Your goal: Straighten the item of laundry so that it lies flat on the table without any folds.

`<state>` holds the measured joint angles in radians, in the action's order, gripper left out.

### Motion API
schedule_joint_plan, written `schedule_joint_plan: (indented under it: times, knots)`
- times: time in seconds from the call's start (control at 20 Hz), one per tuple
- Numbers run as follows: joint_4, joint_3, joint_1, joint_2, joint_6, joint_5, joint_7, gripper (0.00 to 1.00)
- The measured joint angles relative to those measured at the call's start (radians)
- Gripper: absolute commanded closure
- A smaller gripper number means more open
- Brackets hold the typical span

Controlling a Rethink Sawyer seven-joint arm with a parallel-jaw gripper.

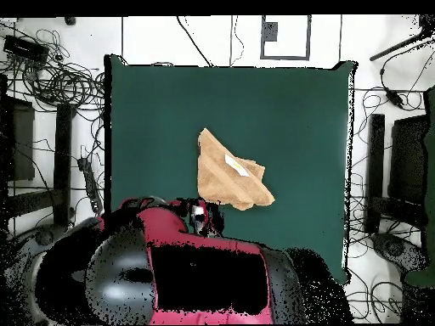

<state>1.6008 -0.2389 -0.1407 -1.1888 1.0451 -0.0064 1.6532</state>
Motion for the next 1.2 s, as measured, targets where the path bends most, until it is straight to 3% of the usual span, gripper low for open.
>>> schedule_joint_plan:
  times: [1.2]
  knots:
    - [-0.089, 0.003, 0.007, 0.086, 0.000, 0.018, 0.000, 0.00]
